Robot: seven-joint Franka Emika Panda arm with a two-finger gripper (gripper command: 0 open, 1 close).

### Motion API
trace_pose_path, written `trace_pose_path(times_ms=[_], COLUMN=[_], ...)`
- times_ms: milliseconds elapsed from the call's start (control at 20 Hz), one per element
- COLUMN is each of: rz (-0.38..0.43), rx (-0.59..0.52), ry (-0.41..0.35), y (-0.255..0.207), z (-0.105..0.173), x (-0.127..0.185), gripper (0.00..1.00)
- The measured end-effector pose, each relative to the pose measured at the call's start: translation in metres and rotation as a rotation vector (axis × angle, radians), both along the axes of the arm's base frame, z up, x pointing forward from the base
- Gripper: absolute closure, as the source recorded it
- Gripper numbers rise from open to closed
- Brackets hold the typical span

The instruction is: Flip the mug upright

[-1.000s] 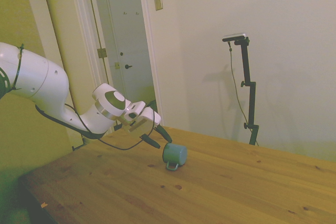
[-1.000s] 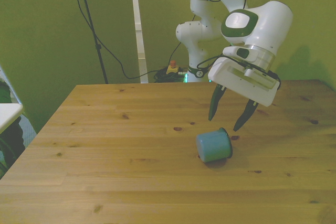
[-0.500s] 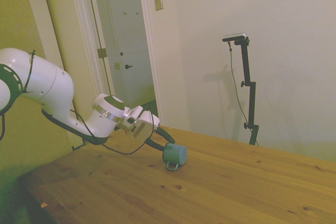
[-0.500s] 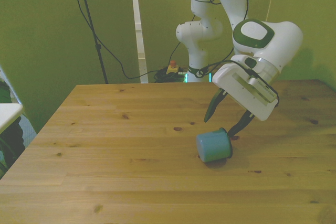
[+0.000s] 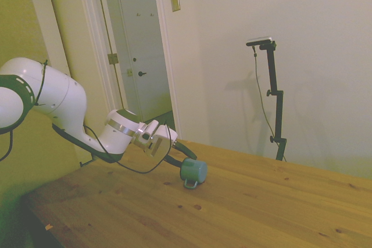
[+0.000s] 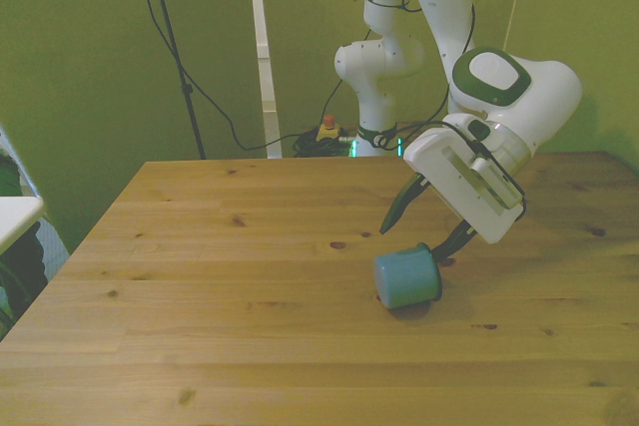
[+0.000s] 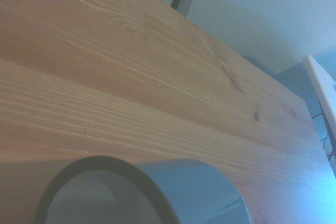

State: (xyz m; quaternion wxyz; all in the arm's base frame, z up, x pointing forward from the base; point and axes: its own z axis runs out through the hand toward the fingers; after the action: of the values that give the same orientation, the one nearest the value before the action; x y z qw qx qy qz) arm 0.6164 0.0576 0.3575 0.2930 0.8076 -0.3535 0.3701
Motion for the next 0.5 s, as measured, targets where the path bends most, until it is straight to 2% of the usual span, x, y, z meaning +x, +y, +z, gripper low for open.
trace_pose_path(times_ms=[50,100,500], rz=[-0.003,-0.008,-0.032], rx=[-0.002,-0.005,-0.023], ry=[-0.002,-0.004,-0.024], y=[-0.0006,-0.0015,-0.0090], z=[-0.0008,-0.0011,-0.0047], x=[0.0007,0.0015,0.0080], gripper=[0.00,1.00,1.00])
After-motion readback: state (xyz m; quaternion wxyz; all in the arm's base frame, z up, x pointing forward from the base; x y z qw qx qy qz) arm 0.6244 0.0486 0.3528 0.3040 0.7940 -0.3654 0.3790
